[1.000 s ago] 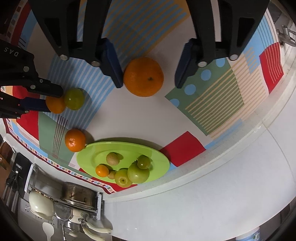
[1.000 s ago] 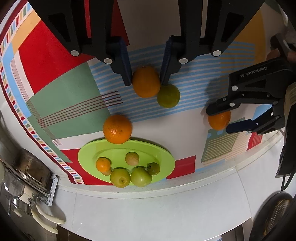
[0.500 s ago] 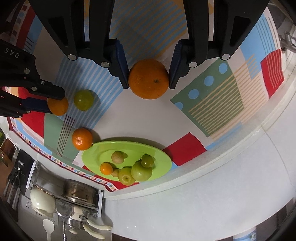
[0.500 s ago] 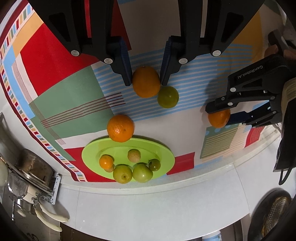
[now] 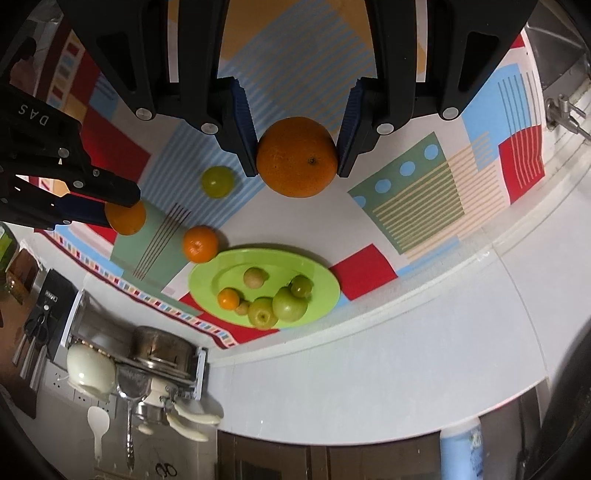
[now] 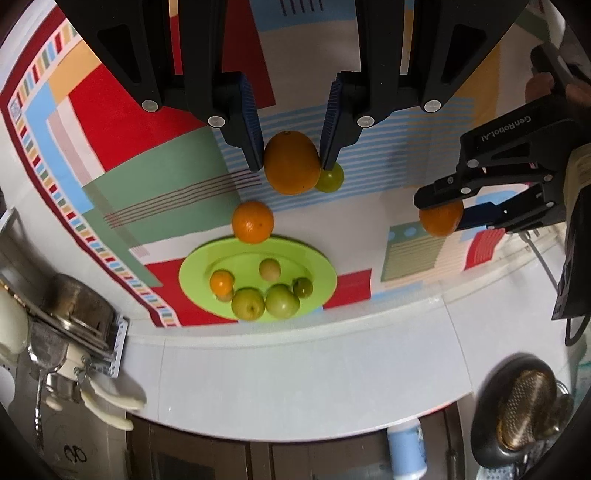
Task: Organize fruits
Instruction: 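Carry both oranges onto the green plate and open both tools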
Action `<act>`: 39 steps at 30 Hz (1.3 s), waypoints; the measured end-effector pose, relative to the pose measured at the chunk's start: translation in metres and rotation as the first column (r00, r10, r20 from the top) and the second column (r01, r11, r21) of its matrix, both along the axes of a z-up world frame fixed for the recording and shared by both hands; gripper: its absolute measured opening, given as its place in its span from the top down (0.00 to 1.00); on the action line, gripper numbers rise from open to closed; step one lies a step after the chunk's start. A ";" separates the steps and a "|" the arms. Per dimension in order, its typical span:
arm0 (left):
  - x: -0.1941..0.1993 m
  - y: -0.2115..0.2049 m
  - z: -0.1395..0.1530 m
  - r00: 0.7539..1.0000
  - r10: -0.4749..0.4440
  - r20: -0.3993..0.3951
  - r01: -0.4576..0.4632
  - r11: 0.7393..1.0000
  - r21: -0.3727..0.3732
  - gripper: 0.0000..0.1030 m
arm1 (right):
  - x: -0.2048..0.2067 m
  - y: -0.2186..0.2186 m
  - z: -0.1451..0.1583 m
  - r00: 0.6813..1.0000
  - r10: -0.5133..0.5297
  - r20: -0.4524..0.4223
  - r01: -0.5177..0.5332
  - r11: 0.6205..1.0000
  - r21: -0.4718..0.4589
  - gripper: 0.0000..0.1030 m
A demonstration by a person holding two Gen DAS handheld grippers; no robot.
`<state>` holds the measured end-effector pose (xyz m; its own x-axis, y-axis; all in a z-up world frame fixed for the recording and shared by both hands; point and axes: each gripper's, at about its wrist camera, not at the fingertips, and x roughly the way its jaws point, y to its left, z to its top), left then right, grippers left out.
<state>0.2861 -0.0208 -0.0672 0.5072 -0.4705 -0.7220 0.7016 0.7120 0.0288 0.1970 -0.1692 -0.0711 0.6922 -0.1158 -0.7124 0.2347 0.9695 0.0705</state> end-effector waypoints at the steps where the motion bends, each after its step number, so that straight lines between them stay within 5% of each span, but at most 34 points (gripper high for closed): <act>1: -0.003 -0.001 0.004 1.000 0.002 0.006 -0.002 1.000 -0.005 0.60 | -0.003 -0.001 0.003 1.000 0.002 0.009 -0.002 1.000 -0.002 0.68; 22: -0.037 -0.039 0.061 0.984 0.139 0.112 -0.129 0.987 -0.092 0.59 | -0.018 -0.049 0.056 0.978 0.153 0.141 -0.147 0.988 -0.049 0.68; 39: 0.002 -0.102 0.074 0.973 0.201 0.112 -0.189 0.976 -0.108 0.59 | 0.028 -0.107 0.072 0.946 0.266 0.184 -0.258 0.964 -0.066 0.68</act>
